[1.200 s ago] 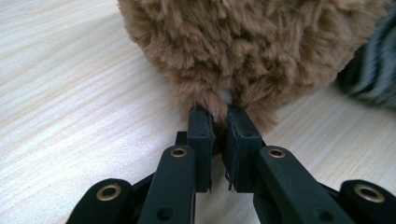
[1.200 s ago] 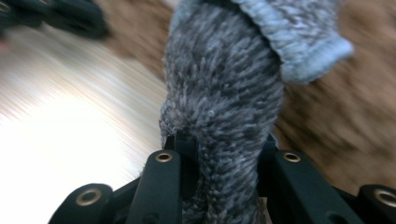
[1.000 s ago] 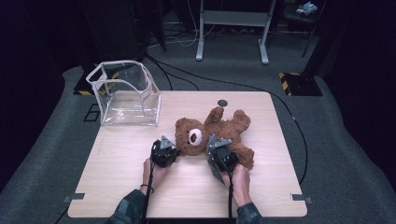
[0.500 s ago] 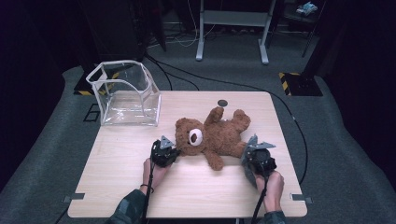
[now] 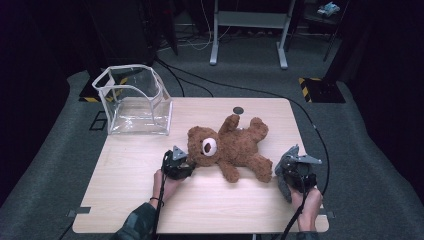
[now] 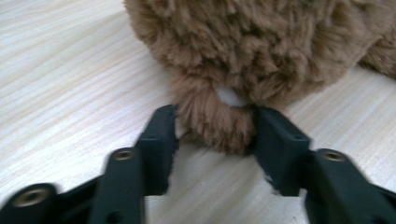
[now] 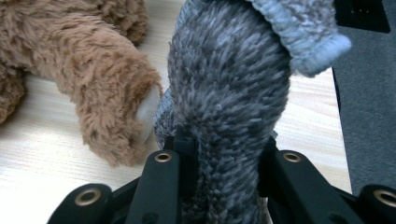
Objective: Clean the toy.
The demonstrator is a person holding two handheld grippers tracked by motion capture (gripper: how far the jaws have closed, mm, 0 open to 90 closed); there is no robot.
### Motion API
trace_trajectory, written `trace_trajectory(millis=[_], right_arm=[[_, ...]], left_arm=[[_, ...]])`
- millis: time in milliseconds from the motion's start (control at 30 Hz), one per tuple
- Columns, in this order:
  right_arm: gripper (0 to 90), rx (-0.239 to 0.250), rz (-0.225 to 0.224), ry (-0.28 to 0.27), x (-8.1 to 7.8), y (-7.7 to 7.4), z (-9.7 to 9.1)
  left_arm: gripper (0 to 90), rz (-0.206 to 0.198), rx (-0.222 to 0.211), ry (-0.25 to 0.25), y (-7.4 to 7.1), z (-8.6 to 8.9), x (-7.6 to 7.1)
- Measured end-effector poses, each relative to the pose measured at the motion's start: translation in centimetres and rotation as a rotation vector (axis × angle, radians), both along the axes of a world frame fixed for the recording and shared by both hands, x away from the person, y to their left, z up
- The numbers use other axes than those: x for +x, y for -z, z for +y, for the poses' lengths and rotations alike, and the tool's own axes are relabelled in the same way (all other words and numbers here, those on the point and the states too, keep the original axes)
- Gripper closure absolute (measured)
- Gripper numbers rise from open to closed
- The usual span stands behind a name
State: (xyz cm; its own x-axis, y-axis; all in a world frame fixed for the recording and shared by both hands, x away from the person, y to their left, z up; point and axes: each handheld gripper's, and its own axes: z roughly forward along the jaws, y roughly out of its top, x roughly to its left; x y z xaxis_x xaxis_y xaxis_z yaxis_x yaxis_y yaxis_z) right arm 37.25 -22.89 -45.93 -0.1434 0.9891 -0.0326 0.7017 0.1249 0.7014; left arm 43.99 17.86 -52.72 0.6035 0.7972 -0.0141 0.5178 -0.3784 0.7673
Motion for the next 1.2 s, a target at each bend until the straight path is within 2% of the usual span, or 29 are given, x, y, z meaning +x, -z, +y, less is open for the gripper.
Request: trace_trajectory(millis=[100,133,267,433,633,833,1100,1200], right_arm=[[71.9,0.002,-0.003,-0.006,0.1,0.2,-0.4],[71.9,0.008,-0.007,-0.003,0.1,0.2,-0.5],[71.8,0.016,-0.005,0.001,0.1,0.2,-0.8],[71.8,0.022,-0.007,0.005,0.1,0.2,-1.1],[71.6,0.018,-0.007,0.001,0.0,0.2,-1.2],[71.5,0.020,-0.004,-0.007,-0.1,0.3,-1.1],[71.4,0.032,-0.005,-0.004,-0.2,0.3,-1.1],[71.4,0.029,-0.008,-0.008,-0.1,0.2,-1.2]], left_arm=[[33.1,0.022,0.001,0.006,-0.1,0.2,-0.1],[29.8,0.020,-0.004,-0.010,-0.2,0.1,-0.2],[21.5,-0.006,-0.014,-0.008,-1.0,0.1,-1.1],[14.4,-0.044,-0.017,0.014,-2.4,-1.0,-2.4],[6.1,-0.064,-0.013,0.033,-3.2,-3.6,-3.4],[0.9,-0.068,-0.001,0.052,-3.3,-6.7,-4.1],[0.6,-0.084,-0.002,0.117,-3.7,-11.4,-4.7],[1.1,-0.087,0.006,0.116,-3.6,-12.8,-4.8]])
